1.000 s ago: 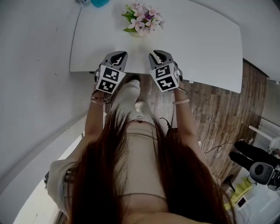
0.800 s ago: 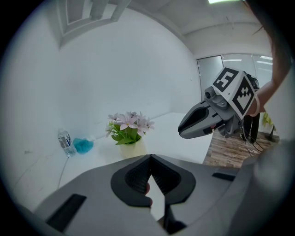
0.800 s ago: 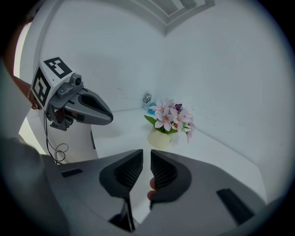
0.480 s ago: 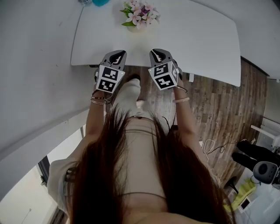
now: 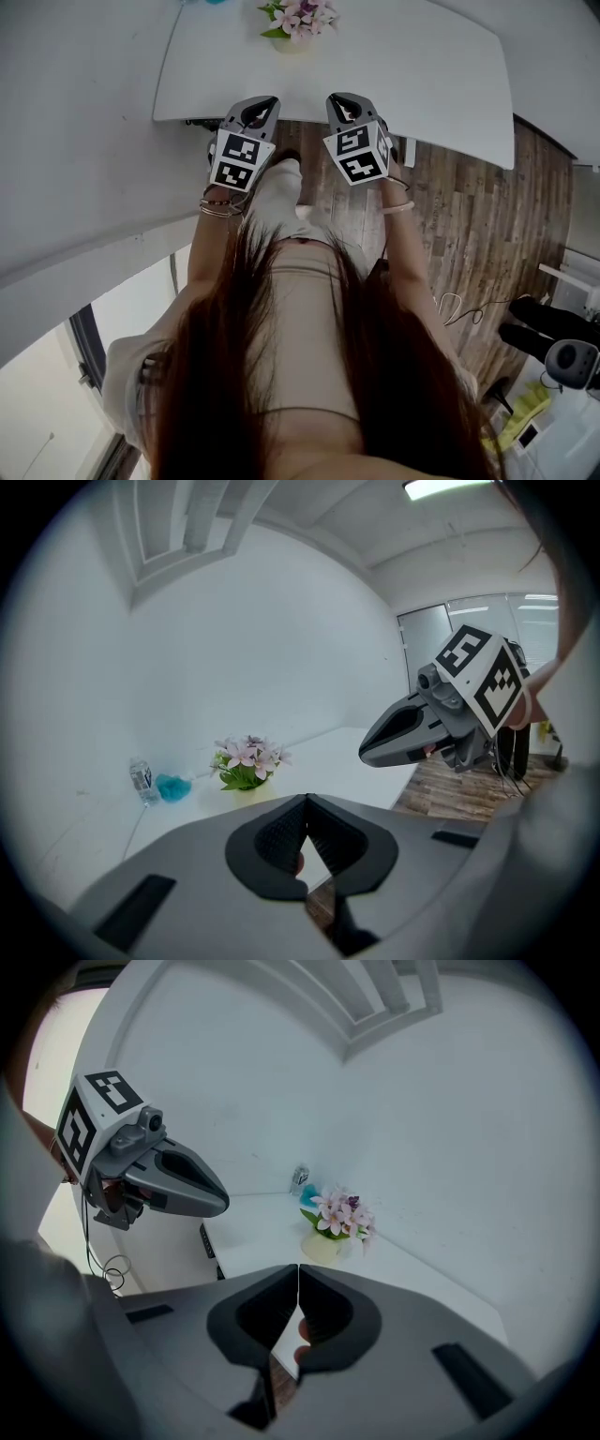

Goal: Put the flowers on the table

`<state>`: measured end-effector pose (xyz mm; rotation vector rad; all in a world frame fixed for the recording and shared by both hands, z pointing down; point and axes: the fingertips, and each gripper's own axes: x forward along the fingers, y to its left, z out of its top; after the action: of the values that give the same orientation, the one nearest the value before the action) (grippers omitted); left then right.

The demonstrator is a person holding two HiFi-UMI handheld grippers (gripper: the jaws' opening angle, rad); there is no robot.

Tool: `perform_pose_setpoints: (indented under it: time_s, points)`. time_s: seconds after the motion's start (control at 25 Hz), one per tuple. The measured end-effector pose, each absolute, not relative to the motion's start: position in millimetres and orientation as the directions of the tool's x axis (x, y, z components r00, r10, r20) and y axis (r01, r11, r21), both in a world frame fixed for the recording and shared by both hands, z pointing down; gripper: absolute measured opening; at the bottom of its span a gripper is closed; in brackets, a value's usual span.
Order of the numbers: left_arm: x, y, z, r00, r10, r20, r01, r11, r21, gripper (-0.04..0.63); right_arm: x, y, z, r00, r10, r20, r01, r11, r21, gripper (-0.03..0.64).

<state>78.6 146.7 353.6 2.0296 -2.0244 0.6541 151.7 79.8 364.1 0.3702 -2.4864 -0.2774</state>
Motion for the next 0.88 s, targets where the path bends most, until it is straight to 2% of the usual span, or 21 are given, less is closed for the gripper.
perform_pose_setpoints:
  time_s: [0.52, 0.88]
  points:
    - [113.5, 183.0, 334.2, -0.023, -0.921, 0.39, -0.99, -0.034, -0.139, 0.003, 188.5, 120.6, 333.9, -0.813, -0.357, 0.46, -0.183, 0.906, 0.381, 0.026]
    - [132.2, 203.2, 308.4, -0.035, -0.937, 0.346, -0.991, -0.013, -0.134, 0.003, 213.7, 137.5, 299.3, -0.847, -0.383, 0.368, -0.286, 0.913, 0.293, 0.026]
